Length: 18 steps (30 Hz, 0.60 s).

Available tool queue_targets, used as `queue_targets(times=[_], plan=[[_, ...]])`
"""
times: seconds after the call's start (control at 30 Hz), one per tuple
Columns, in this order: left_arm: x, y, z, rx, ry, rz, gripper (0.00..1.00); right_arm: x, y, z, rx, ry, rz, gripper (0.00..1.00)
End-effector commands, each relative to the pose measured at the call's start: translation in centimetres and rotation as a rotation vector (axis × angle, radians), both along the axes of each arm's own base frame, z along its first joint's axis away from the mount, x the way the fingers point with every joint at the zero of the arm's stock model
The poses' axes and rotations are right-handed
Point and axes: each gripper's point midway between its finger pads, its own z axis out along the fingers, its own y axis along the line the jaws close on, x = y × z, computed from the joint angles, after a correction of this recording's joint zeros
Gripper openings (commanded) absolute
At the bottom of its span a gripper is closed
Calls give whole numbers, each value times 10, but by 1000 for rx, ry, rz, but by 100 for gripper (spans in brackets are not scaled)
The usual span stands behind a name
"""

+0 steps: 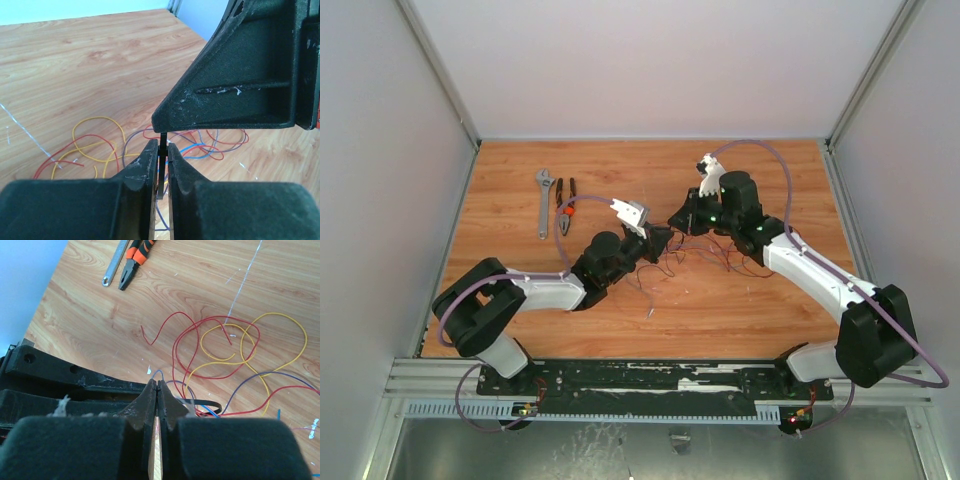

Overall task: Zip-tie the wires
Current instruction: Tie the cable at the center of the board.

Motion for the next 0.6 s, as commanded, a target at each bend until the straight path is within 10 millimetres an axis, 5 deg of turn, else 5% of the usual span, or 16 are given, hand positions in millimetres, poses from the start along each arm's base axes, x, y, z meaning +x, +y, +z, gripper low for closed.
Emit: queue_targets(times=[0.0, 0.27, 0.57], plan=[[3, -6, 18, -41, -47, 0, 9, 1, 1, 9, 18, -26, -20, 0], [-2, -5, 6, -32, -13, -14, 0, 8, 5, 16, 27, -43, -21, 0], [-6, 7, -31, 27, 52, 24, 0, 26, 9, 65, 49, -138, -35, 0]])
